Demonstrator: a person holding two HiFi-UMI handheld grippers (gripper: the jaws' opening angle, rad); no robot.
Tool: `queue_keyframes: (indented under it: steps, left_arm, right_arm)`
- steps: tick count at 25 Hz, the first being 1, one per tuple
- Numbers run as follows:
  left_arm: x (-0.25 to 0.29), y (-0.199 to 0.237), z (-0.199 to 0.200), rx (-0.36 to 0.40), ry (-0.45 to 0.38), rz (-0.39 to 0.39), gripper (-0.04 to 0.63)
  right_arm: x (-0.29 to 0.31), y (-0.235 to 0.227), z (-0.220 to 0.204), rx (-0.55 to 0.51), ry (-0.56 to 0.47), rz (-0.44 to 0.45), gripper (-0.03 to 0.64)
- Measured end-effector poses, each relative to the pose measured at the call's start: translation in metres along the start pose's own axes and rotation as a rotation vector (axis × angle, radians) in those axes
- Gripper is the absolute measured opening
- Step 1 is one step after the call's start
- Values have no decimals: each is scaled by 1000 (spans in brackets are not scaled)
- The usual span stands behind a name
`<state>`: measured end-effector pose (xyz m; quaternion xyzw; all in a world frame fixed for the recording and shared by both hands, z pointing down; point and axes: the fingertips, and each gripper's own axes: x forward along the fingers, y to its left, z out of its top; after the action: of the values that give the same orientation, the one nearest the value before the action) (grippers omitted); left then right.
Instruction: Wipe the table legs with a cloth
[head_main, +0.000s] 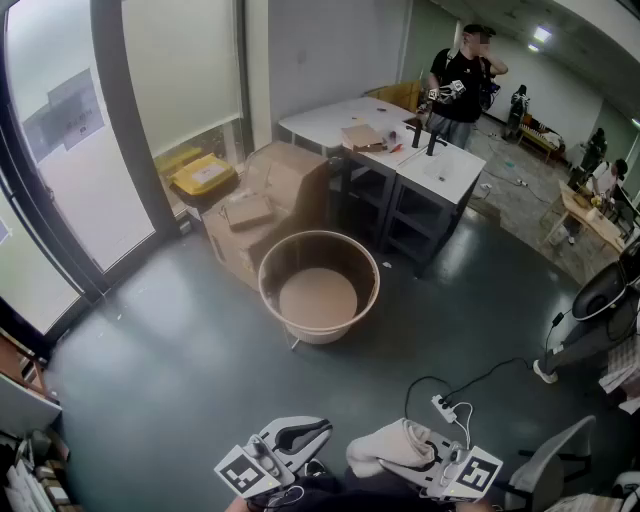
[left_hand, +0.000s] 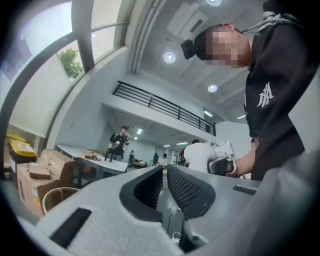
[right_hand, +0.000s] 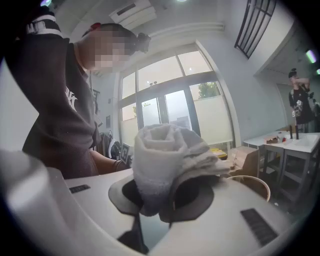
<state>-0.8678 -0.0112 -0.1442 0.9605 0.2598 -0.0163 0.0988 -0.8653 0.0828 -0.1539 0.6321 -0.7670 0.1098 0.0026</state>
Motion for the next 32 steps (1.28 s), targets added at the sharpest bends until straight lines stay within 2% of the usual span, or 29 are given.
queue_keyframes:
  steps: [5,10,14,18,21,25,29,32]
  left_arm:
    - [-6,0,-7,-33,21,-7,29]
    - [-15,7,-10,-31,36,-4,29]
    - [-12,5,-6,-60,-17,-9,29]
    - [-13,10,-19,-131,-39,-8,29]
    - [-9,12,-33,-116,-20,-7,29]
    - [20,25,-50,-147,3,-3,29]
    - [65,30,-46,-118,13,-11,29]
    - [112,40,-51,-106,39,4,29]
  right_arm:
    - [14,-9,5,19,-30,24,89]
    - [20,-23,6,32,-49,28,91]
    - [18,-33,1,104,-73,36,92]
    - [19,-47,-13,152,-18,6,92]
    - [12,-57,-29,159,37,-25,92]
    - [-13,-86,-38,177,55,-71,92]
    - [-47,-129,-42,169,51,-83,92]
    - [-82,-180,-41,133,36,-85,92]
